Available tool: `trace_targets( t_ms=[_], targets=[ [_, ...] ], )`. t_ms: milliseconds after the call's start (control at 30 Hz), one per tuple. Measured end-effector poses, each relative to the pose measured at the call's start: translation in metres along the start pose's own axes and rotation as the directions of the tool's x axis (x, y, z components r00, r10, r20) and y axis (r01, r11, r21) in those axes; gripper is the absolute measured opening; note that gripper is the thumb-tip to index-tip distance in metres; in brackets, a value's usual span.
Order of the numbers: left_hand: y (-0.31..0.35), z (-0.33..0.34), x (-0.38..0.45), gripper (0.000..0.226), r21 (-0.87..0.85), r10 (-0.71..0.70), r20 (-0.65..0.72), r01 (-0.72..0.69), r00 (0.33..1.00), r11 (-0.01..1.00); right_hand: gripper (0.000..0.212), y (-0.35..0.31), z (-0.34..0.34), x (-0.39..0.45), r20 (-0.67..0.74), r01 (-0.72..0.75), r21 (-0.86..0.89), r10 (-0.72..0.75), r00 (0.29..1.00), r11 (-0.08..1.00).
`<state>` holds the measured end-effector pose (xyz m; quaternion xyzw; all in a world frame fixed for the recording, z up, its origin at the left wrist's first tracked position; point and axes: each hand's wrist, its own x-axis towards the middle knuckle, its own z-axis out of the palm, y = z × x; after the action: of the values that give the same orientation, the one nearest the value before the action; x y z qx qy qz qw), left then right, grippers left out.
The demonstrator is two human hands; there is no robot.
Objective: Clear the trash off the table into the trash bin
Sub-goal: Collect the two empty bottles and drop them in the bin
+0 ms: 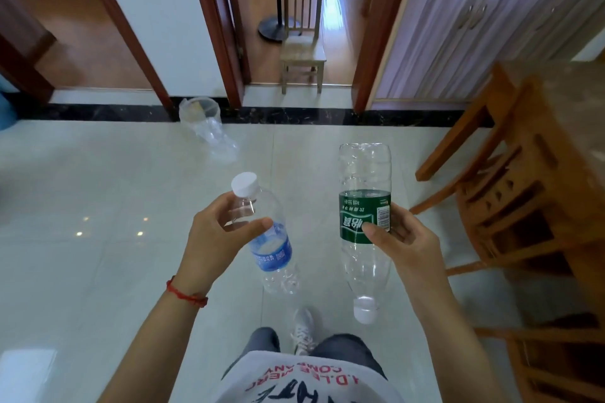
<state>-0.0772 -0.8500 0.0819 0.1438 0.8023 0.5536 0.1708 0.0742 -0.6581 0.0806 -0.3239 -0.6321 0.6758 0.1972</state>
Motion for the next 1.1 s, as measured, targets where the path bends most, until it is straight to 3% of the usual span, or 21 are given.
trace_targets(
  t_ms=[200, 700, 1100],
  targets=[
    [0.017, 0.010, 0.082, 0.046, -0.010, 0.000, 0.017, 0.000, 1.000, 1.000, 0.036, -0.022, 0.017, 0.078, 0.010, 0.009, -0.004, -0.009, 1.000, 1.000],
    [0.068, 0.026, 0.389, 0.033, -0.067, 0.065, 0.141, -0.056, 0.988, 0.996, 0.037, -0.074, 0.083, 0.344, -0.104, 0.002, 0.032, 0.002, 0.995, 0.999],
    [0.097, 0.091, 0.559, 0.032, -0.076, 0.073, 0.233, -0.056, 0.970, 0.995, 0.036, -0.091, 0.070, 0.508, -0.202, -0.014, 0.049, 0.023, 0.979, 0.999]
  ],
)
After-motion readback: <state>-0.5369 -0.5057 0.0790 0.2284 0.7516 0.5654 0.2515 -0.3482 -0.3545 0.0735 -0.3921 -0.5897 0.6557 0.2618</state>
